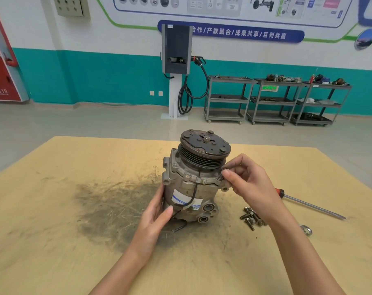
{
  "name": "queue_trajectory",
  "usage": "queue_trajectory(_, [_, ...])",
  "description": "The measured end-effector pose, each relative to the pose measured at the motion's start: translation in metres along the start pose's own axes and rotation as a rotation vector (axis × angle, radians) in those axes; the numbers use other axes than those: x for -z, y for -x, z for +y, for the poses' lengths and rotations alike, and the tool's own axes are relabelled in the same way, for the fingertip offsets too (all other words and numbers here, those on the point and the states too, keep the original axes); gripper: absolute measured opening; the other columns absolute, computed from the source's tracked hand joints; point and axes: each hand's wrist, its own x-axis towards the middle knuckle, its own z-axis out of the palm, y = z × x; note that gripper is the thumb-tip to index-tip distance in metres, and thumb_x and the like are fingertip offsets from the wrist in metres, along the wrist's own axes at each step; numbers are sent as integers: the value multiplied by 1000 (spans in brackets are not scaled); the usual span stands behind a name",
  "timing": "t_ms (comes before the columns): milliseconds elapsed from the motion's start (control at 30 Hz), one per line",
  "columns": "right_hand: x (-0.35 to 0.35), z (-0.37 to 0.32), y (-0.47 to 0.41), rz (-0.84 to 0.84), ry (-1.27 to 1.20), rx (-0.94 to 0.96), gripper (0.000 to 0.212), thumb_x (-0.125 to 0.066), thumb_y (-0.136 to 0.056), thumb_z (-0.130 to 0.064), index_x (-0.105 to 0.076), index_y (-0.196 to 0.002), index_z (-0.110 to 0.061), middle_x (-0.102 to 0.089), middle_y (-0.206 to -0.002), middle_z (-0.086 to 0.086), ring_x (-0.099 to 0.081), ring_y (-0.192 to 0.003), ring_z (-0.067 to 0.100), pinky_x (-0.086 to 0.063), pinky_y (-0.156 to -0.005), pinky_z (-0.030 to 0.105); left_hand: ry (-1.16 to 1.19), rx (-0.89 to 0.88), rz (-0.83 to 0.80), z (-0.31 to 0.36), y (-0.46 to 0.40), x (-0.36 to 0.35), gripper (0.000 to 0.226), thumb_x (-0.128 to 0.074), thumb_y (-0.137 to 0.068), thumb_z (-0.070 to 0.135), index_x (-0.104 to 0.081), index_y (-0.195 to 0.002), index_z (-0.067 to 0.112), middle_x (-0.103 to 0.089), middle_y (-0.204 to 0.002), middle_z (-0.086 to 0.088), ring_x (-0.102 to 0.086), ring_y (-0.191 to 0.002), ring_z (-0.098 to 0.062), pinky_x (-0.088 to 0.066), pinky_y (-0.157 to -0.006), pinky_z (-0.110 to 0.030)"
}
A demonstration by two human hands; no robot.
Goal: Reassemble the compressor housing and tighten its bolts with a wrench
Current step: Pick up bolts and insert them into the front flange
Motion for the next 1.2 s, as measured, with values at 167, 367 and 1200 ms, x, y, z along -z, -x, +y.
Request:
queue_trajectory(167, [0,3,-2,32,63,31,12,-67,-89,-7,-57,-87,-14,-64,-69,-2,-60,-65,15,-48,-61,21,9,-1,8,-1,0,1,70,-72,-77,44,-43,-140,41,-49,-146,29,-40,-139,7,-41,-101,-8])
queue_trajectory(367, [-3,9,5,51,-20,8,9,-63,-91,-7,-55,-90,-9,-61,-60,-1,-51,-53,3,-37,-51,11,0,13,11,-1,-2,1,71,-74,-76,47,-43,-140,42,-49,-147,27,-41,-140,4,-42,-104,-10])
queue_trajectory(1200, [-22,19,10,222,18,-31,10,-74,-84,-17,-64,-84,-17,-61,-66,-7,-52,-62,7,-43,-60,25,19,2,0,6,0,-2,73,-73,-74,43,-42,-140,38,-51,-145,28,-42,-140,4,-41,-105,-11])
